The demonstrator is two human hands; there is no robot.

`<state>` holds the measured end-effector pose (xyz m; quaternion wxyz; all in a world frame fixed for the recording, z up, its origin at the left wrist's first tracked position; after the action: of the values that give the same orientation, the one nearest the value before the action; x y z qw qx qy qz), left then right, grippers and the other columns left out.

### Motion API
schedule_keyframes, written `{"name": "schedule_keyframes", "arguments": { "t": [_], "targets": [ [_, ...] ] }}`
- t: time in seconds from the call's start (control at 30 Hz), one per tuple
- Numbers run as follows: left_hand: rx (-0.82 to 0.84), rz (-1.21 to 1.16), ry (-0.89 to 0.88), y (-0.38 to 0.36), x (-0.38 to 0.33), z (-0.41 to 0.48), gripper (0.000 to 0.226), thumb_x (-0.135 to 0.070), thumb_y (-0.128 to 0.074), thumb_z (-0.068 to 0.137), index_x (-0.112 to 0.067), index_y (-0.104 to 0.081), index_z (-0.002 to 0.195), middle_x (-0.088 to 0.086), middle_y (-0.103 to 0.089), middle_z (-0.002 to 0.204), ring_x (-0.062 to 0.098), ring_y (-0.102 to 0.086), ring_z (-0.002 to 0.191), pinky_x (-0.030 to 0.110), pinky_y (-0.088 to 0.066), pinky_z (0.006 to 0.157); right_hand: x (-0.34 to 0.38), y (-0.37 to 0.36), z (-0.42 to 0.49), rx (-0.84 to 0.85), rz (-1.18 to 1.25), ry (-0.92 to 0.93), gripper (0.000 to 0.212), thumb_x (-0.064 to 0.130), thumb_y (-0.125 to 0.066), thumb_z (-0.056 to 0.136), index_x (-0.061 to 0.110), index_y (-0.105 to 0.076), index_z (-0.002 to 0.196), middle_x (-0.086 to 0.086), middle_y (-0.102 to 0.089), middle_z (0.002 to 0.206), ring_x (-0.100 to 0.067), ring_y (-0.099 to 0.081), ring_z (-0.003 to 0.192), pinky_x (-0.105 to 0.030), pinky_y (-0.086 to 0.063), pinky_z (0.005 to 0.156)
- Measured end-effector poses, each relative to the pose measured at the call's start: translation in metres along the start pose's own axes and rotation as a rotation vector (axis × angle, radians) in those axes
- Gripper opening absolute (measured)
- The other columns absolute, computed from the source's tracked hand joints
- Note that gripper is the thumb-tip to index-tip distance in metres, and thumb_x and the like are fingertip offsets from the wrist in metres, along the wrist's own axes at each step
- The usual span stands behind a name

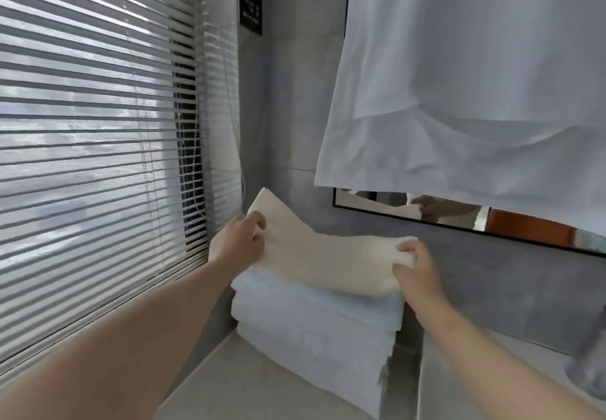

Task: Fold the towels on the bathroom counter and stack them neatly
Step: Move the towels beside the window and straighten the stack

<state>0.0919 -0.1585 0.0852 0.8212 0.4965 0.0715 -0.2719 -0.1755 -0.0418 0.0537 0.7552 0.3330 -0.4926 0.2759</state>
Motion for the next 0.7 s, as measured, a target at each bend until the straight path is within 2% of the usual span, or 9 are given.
{"name": "schedule_keyframes", "arguments": {
  "t": [0.13,0.27,0.33,0.47,0.6,0.7],
  "targets": [
    [0.031,-0.039,-0.044,-0.014,0.015,0.026,0.021,-0.013,-0.046,0.085,-0.026,-0.049,0.101,0.001,-0.053,0.103,0.023,-0.054,0.078,0.028,-0.038,0.06,-0.003,-0.017,0.009,-0.058,-0.002,0.011,0.03,-0.005,-0.045,0.085,0.021,-0.049,0.099,0.002,-0.049,0.087,-0.016,-0.047,0.07,-0.029,-0.036,0.057],
    [0.058,-0.038,-0.074,-0.028,0.022,0.048,0.023,-0.012,-0.046,0.086,-0.025,-0.049,0.104,0.001,-0.051,0.105,0.022,-0.051,0.084,0.03,-0.04,0.063,-0.009,-0.029,0.016,-0.13,-0.039,0.012,0.03,-0.004,-0.046,0.086,0.022,-0.05,0.1,0.008,-0.05,0.09,-0.013,-0.049,0.075,-0.028,-0.04,0.061],
    [0.078,-0.051,-0.085,-0.039,0.025,0.059,0.024,-0.012,-0.046,0.086,-0.026,-0.048,0.105,0.0,-0.05,0.107,0.022,-0.05,0.086,0.031,-0.042,0.065,-0.014,-0.035,0.02,-0.156,-0.043,0.006,0.03,-0.005,-0.046,0.086,0.02,-0.051,0.101,0.005,-0.05,0.094,-0.011,-0.05,0.075,-0.027,-0.04,0.061],
    [0.114,-0.071,-0.078,-0.063,0.033,0.074,0.025,-0.013,-0.045,0.086,-0.028,-0.047,0.106,0.0,-0.049,0.106,0.023,-0.053,0.085,0.034,-0.048,0.068,-0.023,-0.042,0.027,-0.125,-0.08,-0.01,0.028,-0.004,-0.046,0.089,0.018,-0.05,0.105,0.002,-0.05,0.1,-0.011,-0.05,0.075,-0.024,-0.039,0.057],
    [0.252,-0.043,-0.027,-0.091,0.039,0.076,0.026,-0.016,-0.045,0.089,-0.028,-0.042,0.112,-0.002,-0.045,0.107,0.022,-0.055,0.081,0.031,-0.046,0.064,-0.039,-0.042,0.031,-0.132,-0.072,-0.137,0.03,-0.006,-0.046,0.086,0.016,-0.048,0.106,0.001,-0.05,0.092,-0.012,-0.049,0.073,-0.025,-0.038,0.055],
    [0.321,-0.054,0.069,-0.106,0.047,0.073,0.031,-0.019,-0.048,0.089,-0.027,-0.039,0.118,0.0,-0.042,0.102,0.024,-0.054,0.083,0.031,-0.046,0.066,-0.056,-0.042,0.029,-0.093,-0.05,-0.265,0.034,-0.004,-0.048,0.084,0.017,-0.045,0.11,-0.001,-0.048,0.093,-0.016,-0.049,0.075,-0.027,-0.039,0.056]
  ]
}}
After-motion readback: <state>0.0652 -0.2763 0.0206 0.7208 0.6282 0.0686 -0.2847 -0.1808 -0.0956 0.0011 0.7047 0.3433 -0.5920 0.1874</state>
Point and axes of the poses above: each hand's wrist, its own z-axis towards the middle knuckle, its own y-axis out of the back of the hand, x = y × z, the point moved 2 cm from there along z, towards the middle knuckle
